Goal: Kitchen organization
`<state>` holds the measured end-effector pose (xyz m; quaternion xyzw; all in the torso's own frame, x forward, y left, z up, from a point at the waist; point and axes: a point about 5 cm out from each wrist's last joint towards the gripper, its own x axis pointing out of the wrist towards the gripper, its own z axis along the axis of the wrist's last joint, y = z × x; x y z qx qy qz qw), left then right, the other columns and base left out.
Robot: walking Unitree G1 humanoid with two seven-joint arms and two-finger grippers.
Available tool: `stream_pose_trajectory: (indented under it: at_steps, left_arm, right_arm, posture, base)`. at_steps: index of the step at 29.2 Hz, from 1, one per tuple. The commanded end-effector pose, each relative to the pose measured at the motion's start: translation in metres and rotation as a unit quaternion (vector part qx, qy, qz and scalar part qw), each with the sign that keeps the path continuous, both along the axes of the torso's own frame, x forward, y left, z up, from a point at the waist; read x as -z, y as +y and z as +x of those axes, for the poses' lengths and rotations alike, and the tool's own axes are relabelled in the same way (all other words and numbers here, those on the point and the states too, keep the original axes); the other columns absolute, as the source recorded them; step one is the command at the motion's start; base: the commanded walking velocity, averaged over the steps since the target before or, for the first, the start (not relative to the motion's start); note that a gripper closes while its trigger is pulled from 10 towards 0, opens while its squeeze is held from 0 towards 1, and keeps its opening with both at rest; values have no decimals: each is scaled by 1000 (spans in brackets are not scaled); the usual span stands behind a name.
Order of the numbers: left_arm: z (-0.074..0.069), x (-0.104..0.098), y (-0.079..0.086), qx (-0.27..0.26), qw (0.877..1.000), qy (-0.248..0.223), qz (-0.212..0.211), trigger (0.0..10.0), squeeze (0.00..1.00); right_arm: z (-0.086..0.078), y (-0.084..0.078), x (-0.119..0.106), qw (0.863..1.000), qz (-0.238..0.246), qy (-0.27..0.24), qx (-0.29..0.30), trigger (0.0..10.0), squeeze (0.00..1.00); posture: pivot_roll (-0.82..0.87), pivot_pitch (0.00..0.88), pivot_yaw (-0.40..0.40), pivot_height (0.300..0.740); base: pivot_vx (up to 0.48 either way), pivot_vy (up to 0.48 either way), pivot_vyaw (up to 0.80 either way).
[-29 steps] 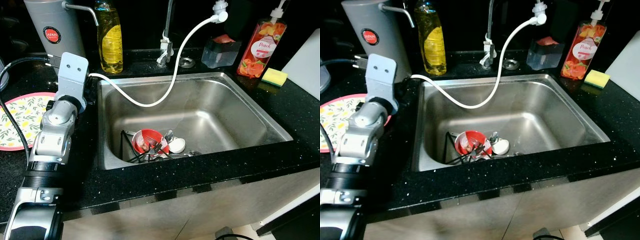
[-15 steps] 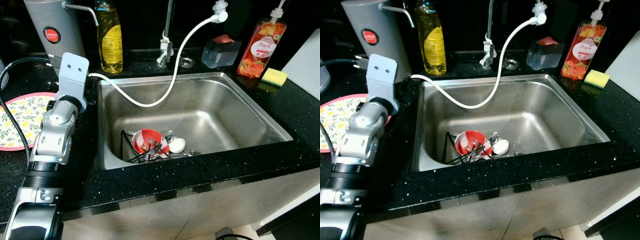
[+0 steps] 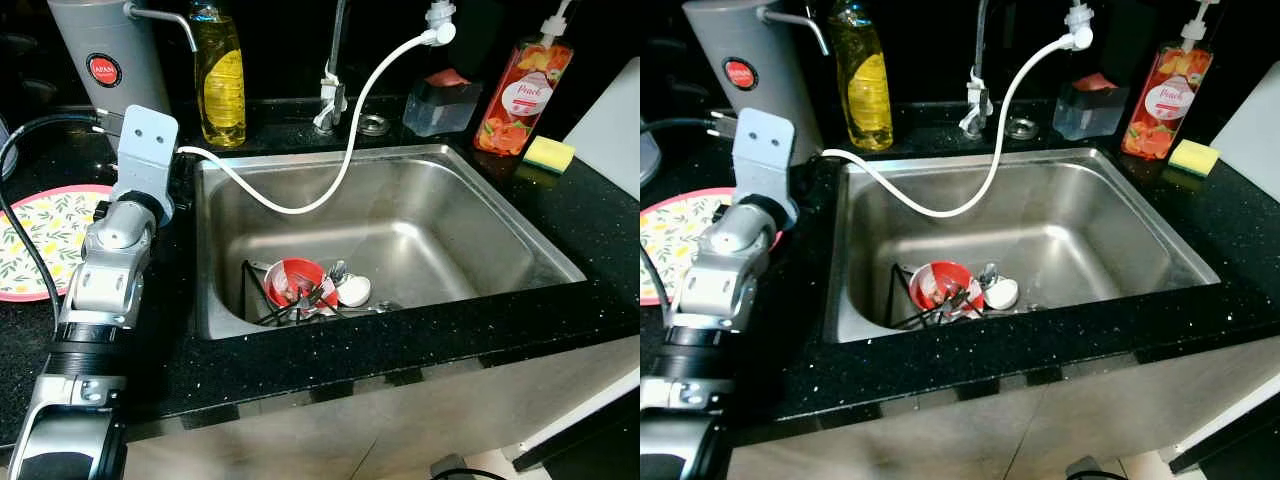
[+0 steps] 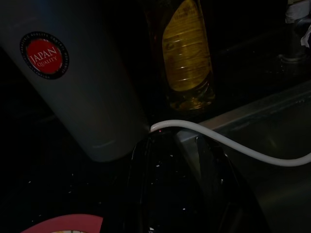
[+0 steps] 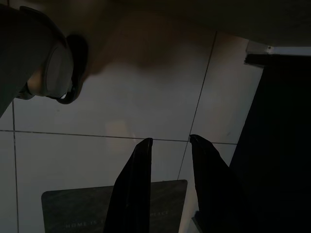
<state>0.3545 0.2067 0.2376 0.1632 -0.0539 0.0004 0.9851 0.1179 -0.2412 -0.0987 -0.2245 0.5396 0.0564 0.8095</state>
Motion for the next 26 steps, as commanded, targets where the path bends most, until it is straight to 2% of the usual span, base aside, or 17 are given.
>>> stream_pose_trajectory:
  at_steps: [1, 26]
  left_arm:
    - [2, -1, -3, 3, 1000, -1, 11, 10000, 0]
    - [3, 0, -5, 5, 1000, -1, 15, 10000, 0]
  right_arm:
    - [-3, 1, 1, 1000, 2, 3, 4, 10000, 0]
    - [-2, 1, 1, 1000, 3, 2, 6, 10000, 0]
  posture:
    - [64, 0, -37, 740]
    - [59, 0, -33, 740]
  base:
    - [0, 0, 0]
    - [0, 0, 0]
